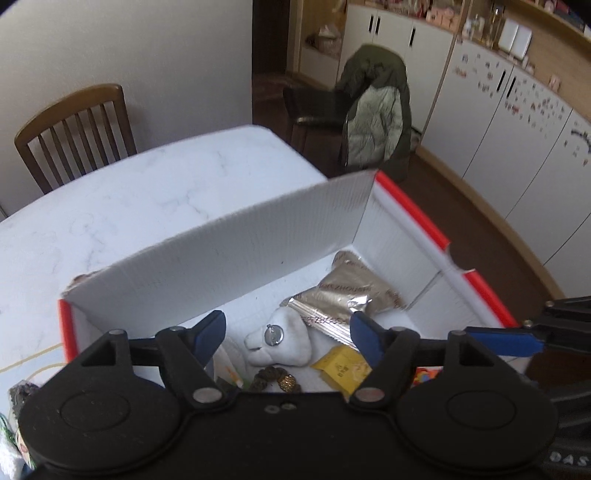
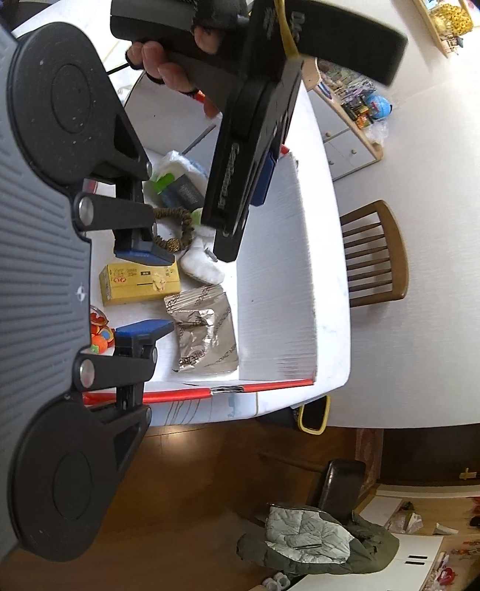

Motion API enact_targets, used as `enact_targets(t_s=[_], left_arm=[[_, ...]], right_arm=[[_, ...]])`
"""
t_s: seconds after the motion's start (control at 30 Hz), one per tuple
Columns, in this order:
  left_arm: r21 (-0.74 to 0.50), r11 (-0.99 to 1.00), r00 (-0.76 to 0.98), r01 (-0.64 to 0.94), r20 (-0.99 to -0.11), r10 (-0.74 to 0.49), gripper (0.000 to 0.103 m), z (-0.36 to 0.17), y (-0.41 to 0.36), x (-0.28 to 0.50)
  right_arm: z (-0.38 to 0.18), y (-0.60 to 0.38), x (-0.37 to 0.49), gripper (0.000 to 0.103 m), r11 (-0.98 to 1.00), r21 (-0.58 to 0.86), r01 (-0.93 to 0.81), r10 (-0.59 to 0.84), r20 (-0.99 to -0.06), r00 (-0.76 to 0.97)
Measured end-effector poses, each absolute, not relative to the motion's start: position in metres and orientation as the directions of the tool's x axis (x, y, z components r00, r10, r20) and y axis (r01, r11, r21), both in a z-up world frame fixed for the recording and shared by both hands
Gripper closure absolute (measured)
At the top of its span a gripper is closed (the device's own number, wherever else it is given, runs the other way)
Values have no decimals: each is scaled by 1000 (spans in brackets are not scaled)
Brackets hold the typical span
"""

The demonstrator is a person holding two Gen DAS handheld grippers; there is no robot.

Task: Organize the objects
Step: 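Withdraw both tools from the shoebox back over the item pile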

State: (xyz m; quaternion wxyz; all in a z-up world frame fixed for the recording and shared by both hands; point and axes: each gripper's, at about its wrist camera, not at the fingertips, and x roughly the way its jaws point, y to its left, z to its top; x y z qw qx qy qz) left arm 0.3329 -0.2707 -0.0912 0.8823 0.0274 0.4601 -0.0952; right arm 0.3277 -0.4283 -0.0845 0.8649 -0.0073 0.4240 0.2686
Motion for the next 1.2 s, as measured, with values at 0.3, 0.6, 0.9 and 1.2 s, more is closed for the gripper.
enact_targets(t_s=[0.3,0.6,0.9,1.2], left_arm=[[-76,979,639,187,-748,-180,29,-53,-260,291],[-81,986,694,148,-702,-162,25,-28,-247,251],[-70,991,733,115,-668,-132,16,-13,-232,211],[-55,995,757,83,-646,-99,3,-10,-203,181]], right_arm=[[-63,-428,314,65,852,197,-484,467,-703,536],[-43,-428,294,49,845,185,-502,481,-673,562],[-28,-419,271,36,826,194,-530,513,-650,561],[-18,-390,248,20,816,199,-542,531,-628,569]])
